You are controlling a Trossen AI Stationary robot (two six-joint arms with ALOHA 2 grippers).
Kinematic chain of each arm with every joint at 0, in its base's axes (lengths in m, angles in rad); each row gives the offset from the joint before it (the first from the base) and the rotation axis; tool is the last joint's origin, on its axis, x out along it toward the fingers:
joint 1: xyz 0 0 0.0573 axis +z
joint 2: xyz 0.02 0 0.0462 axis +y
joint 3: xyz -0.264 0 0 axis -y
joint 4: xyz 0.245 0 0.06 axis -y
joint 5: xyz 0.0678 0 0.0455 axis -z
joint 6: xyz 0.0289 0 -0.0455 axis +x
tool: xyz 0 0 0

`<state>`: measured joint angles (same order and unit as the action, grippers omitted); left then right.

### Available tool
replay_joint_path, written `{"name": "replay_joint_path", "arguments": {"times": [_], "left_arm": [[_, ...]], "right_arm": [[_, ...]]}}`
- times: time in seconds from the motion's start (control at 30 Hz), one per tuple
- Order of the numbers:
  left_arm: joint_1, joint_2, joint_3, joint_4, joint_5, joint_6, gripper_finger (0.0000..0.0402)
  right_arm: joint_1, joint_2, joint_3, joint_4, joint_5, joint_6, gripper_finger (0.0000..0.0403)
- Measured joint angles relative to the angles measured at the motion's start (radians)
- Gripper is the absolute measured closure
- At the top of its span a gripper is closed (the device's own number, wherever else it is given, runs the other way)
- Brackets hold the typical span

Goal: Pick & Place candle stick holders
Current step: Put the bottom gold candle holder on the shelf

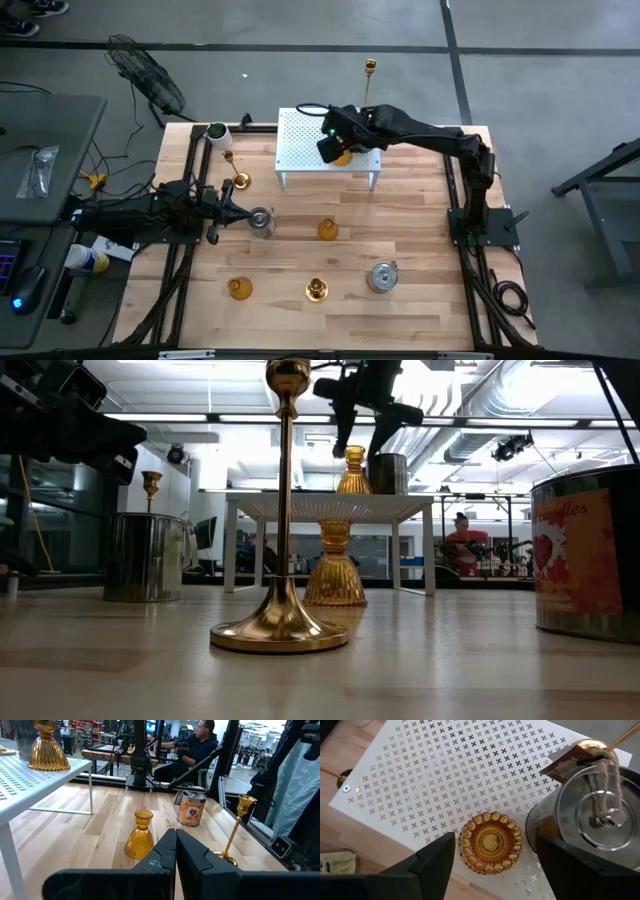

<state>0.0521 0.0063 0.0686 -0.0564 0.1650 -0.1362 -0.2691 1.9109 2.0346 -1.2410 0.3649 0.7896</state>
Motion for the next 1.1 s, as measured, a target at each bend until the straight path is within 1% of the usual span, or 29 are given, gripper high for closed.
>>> {"name": "replay_joint_path", "arguments": {"times": [0.37, 0.67, 1.0, 1.1], "left_arm": [[0.0, 0.0, 0.0, 0.0, 0.0, 0.0, 0.0402], [0.0, 0.0, 0.0, 0.0, 0.0, 0.0, 0.0402], [0.0, 0.0, 0.0, 0.0, 0.0, 0.0, 0.0402], [0.0, 0.0, 0.0, 0.0, 0.0, 0.0, 0.0402]], "right_arm": [[0.005, -0.036, 0.0, -0.005, -0.008, 0.0, 0.0135], [0.046, -0.084, 0.0, -0.027, -0.053, 0.0, 0.0135], [0.114, -0.153, 0.0, -0.196, -0.056, 0.0, 0.0135], [0.143, -0.168, 0.0, -0.249, -0.084, 0.032, 0.0135]]}}
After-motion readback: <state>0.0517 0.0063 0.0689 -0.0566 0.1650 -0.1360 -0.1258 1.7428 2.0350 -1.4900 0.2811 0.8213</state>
